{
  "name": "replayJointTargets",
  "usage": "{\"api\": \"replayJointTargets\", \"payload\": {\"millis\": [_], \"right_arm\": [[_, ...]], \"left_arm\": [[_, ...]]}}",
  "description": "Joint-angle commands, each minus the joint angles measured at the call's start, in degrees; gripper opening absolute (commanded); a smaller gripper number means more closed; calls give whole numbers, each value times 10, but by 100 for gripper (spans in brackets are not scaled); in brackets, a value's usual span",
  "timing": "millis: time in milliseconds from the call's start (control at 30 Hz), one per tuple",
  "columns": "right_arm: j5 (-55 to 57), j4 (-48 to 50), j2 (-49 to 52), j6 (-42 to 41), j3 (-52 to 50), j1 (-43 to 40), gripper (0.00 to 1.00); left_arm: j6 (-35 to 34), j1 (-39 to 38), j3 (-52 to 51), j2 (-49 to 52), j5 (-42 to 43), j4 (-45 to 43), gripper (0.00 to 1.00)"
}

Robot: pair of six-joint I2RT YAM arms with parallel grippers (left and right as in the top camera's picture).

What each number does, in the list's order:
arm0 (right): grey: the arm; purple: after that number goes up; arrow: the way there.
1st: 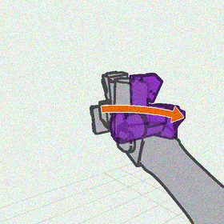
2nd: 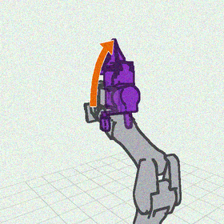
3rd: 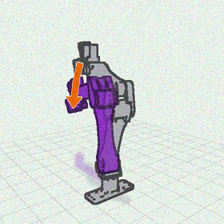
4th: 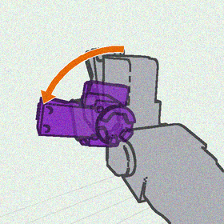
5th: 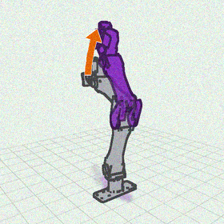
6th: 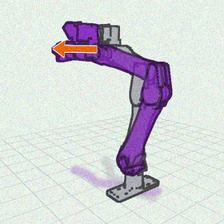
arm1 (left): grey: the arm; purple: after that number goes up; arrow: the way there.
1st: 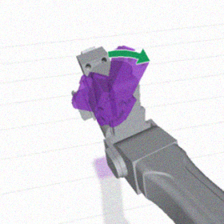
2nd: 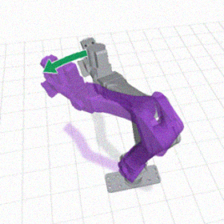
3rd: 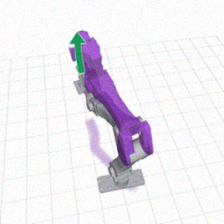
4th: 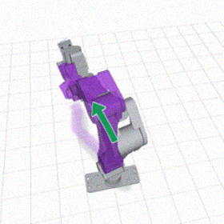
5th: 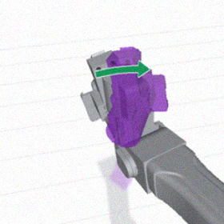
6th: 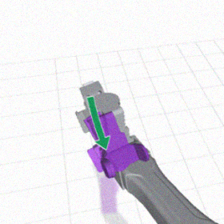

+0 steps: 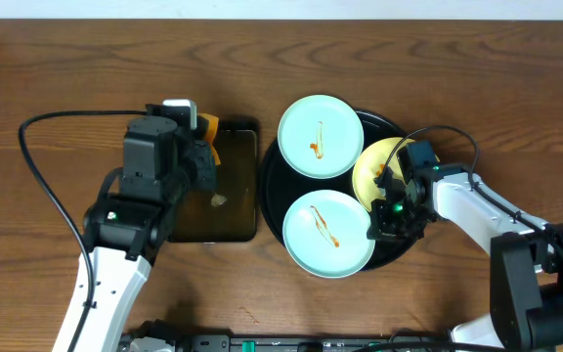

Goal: Clean dirty plates on tray and stack at the side

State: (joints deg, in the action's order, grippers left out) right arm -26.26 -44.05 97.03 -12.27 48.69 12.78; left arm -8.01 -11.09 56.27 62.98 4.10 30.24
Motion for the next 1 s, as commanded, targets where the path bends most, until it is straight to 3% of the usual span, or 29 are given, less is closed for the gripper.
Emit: {"api": "replayJointTargets", "payload": {"millis": [0,433,733,900,967], "right_arm": [[-2,-4,1,1,6,5,1],[-2,-7,1,1,6,4,1],[-2,-7,1,1,6,4,1],[-2,-8,1,1,6,4,1],[-2,-8,1,1,6,5,1]], "left_arm": [[-32,-2,7,38,-6,5,8],[-76,-2,3,263,78,63,8],[-75,-2,3,280,97,64,8],[-75,-3,19,272,212,51,8],[-75,-6,29,263,214,48,7]]}}
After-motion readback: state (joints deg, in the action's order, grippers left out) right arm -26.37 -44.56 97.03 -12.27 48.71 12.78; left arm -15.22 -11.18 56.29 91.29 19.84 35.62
